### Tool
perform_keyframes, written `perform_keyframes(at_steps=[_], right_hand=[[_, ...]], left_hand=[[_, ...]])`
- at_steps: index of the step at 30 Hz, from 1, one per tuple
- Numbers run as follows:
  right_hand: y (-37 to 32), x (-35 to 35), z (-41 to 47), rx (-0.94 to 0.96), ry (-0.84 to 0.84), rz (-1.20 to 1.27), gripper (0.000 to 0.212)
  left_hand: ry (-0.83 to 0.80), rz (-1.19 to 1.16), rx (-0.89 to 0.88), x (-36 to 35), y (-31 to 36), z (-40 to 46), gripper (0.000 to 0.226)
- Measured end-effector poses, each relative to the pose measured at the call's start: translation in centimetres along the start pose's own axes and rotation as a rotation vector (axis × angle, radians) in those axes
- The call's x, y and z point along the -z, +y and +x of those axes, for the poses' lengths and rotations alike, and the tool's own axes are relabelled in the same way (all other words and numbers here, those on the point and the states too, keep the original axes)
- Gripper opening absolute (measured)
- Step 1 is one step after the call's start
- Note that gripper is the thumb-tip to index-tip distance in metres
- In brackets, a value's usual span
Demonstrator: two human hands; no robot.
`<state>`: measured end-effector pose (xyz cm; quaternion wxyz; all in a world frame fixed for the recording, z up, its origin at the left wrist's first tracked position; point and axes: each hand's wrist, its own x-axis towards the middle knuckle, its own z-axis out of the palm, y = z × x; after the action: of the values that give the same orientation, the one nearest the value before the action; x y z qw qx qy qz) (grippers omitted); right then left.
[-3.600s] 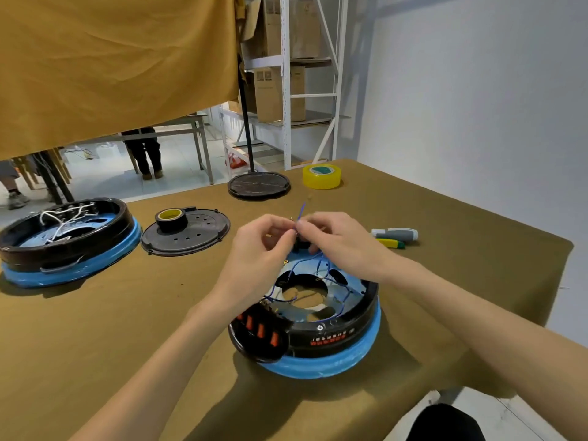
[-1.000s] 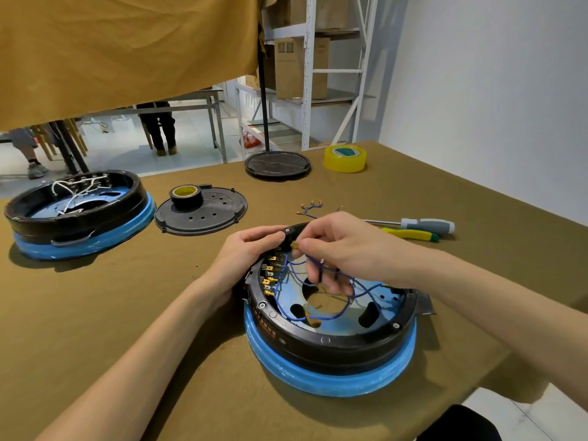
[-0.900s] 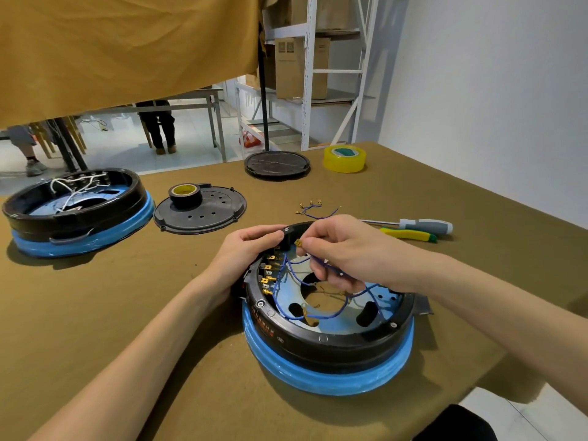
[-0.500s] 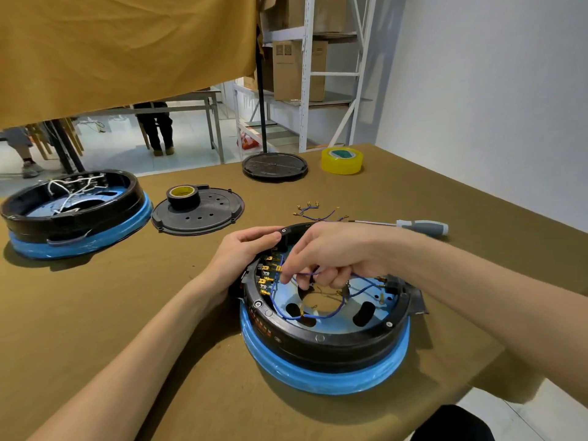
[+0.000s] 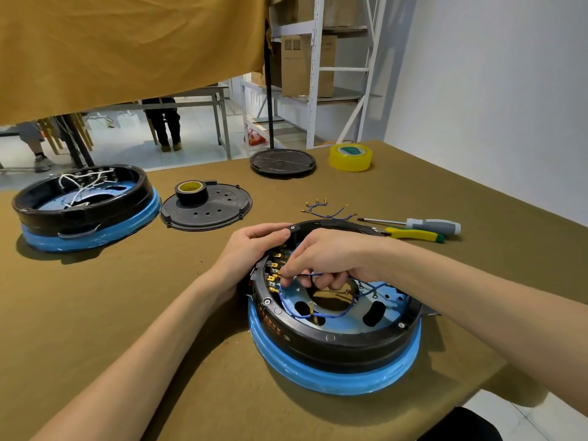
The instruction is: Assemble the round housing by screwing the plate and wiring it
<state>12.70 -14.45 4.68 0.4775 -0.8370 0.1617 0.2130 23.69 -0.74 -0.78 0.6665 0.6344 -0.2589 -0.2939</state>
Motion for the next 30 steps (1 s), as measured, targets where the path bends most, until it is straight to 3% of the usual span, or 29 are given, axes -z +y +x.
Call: perform_keyframes(at_steps=[30], right_hand=[[-0.26, 0.22, 0.5, -0.031, -0.019, 0.041, 0.015]], left_hand=[[0.002, -0.011, -0.015, 0.1, -0.18, -0.22, 0.015]])
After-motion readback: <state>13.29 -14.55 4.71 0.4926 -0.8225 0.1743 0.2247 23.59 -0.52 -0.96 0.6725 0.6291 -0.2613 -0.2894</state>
